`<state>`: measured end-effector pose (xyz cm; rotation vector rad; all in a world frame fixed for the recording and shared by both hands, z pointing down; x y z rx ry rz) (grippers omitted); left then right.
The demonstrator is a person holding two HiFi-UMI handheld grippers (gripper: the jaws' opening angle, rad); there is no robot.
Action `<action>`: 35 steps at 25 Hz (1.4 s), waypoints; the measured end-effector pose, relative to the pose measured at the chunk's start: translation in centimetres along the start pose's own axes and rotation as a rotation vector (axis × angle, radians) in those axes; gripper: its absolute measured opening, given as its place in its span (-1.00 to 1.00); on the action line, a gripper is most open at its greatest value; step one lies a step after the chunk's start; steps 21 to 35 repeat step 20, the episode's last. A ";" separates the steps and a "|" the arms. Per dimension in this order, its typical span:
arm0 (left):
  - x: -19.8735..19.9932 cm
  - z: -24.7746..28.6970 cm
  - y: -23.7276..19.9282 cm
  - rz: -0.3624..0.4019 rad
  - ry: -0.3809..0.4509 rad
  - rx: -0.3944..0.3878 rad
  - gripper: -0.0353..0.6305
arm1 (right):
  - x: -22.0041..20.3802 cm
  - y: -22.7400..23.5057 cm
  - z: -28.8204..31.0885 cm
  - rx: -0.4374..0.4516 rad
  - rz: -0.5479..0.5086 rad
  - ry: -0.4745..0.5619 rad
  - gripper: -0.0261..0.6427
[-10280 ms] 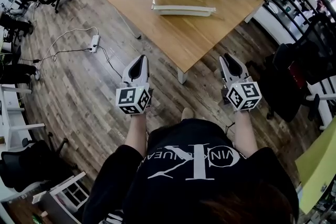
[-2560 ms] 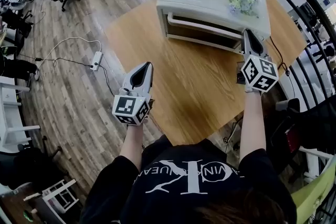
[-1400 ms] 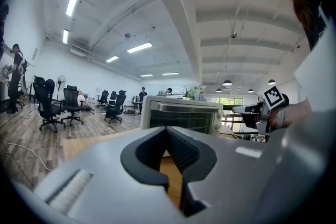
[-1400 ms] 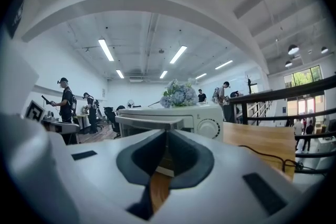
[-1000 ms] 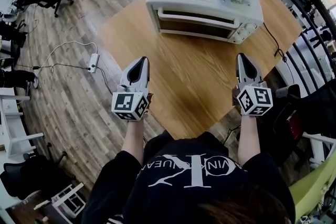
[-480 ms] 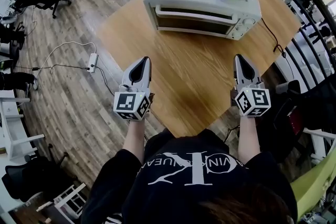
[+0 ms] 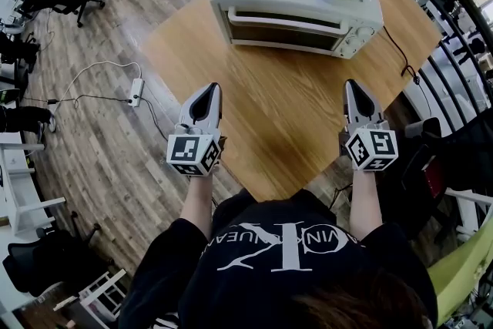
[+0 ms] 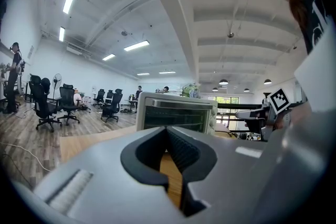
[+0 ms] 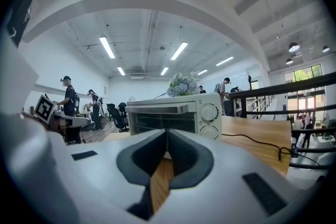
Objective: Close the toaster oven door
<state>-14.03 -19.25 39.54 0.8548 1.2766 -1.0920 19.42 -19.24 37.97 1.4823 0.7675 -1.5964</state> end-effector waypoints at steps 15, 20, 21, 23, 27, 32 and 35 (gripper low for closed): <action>-0.3 -0.2 -0.5 -0.002 -0.004 0.014 -0.86 | -0.6 -0.3 0.1 0.007 0.009 -0.012 -0.86; -0.4 -0.1 -0.6 -0.002 -0.005 0.014 -0.86 | -0.9 -0.2 0.2 0.004 0.013 -0.013 -0.86; -0.4 -0.1 -0.6 -0.002 -0.005 0.014 -0.86 | -0.9 -0.2 0.2 0.004 0.013 -0.013 -0.86; -0.4 -0.1 -0.6 -0.002 -0.005 0.014 -0.86 | -0.9 -0.2 0.2 0.004 0.013 -0.013 -0.86; -0.4 -0.1 -0.6 -0.002 -0.005 0.014 -0.86 | -0.9 -0.2 0.2 0.004 0.013 -0.013 -0.86; -0.4 -0.1 -0.6 -0.002 -0.005 0.014 -0.86 | -0.9 -0.2 0.2 0.004 0.013 -0.013 -0.86; -0.4 -0.1 -0.6 -0.002 -0.005 0.014 -0.86 | -0.9 -0.2 0.2 0.004 0.013 -0.013 -0.86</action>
Point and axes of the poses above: the fingertips, and each gripper's own axes: z forward along the fingers, y to its right, x out of its top, the point moved 4 cm from there along -z, backward along the fingers, and after that the axes turned 9 degrees about x, right-handed, at the moved point
